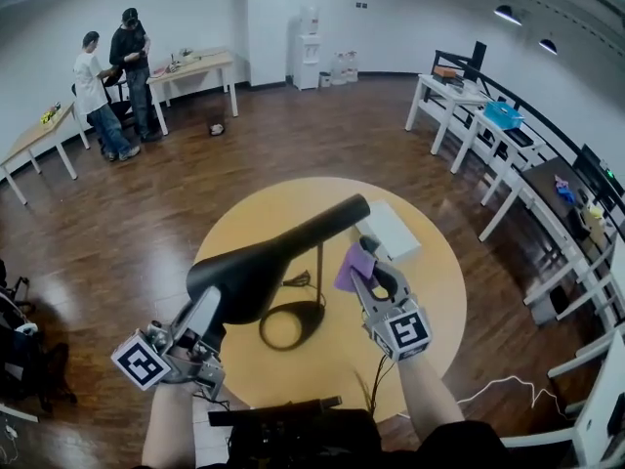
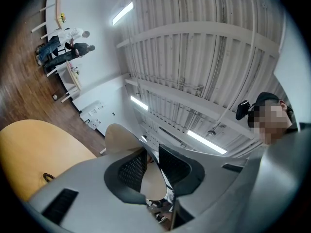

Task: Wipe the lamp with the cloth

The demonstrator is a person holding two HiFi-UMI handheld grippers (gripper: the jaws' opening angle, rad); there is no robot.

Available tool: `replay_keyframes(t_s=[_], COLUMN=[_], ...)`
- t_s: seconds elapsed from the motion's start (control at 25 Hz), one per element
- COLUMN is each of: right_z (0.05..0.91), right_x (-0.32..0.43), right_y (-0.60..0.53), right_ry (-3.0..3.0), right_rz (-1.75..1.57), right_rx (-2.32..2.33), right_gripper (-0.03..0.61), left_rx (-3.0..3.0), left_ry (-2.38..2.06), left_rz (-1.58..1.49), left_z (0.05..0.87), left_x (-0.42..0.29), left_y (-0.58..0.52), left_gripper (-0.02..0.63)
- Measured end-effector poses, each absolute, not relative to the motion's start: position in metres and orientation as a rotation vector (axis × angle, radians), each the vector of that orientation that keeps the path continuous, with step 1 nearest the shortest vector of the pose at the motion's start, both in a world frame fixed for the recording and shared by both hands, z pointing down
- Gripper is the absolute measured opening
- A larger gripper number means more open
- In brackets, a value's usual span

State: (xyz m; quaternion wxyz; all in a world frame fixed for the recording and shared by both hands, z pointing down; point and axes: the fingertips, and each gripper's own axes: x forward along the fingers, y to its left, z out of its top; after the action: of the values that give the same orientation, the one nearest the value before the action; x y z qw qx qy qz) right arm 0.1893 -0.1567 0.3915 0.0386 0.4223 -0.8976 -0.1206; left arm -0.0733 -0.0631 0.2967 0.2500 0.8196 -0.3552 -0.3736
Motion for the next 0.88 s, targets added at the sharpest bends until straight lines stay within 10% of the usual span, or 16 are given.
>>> replay_keyframes(t_s=[0.88], right_z=[0.309], right_x=[0.076], right_y=[-0.095], right_ry=[-2.903], right_rz=[-0.881], right_rx=[1.083], right_gripper=[0.091], left_rx=[2.276], left_ry=[-0.996], left_rz=[-0.945], left_z=[0.299], left_x=[-0.07], left_y=[-0.058], left_gripper=[0.06])
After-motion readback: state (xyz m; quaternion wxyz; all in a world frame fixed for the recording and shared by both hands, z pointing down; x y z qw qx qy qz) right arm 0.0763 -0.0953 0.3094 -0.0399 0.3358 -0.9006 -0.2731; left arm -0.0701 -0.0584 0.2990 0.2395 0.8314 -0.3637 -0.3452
